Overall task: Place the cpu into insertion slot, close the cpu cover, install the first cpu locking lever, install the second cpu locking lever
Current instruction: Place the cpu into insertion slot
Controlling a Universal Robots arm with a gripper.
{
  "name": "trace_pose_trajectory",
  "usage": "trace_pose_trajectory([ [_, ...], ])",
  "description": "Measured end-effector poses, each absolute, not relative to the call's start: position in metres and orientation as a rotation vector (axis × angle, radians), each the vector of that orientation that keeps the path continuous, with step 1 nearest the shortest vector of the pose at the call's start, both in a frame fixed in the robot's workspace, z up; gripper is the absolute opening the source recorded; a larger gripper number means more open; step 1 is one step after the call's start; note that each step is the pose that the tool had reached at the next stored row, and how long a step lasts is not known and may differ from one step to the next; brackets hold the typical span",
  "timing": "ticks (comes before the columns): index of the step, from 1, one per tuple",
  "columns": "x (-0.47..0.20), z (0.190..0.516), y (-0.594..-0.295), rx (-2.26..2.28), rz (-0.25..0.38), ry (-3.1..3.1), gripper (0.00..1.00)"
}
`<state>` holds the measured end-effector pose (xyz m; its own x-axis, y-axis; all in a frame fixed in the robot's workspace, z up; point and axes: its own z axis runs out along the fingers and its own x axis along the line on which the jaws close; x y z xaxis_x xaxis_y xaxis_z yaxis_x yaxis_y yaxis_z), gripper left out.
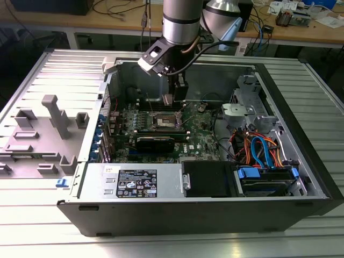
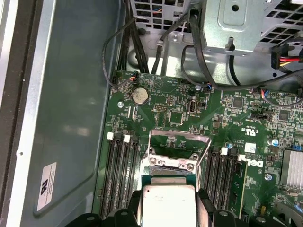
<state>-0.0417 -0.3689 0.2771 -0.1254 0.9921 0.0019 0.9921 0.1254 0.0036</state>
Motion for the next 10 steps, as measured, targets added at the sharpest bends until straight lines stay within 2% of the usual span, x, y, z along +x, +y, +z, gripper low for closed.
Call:
trace_pose_trajectory([
  [10,-0.0417,0.2763,-0.3689,2.078,0.005,2.354,0.55],
])
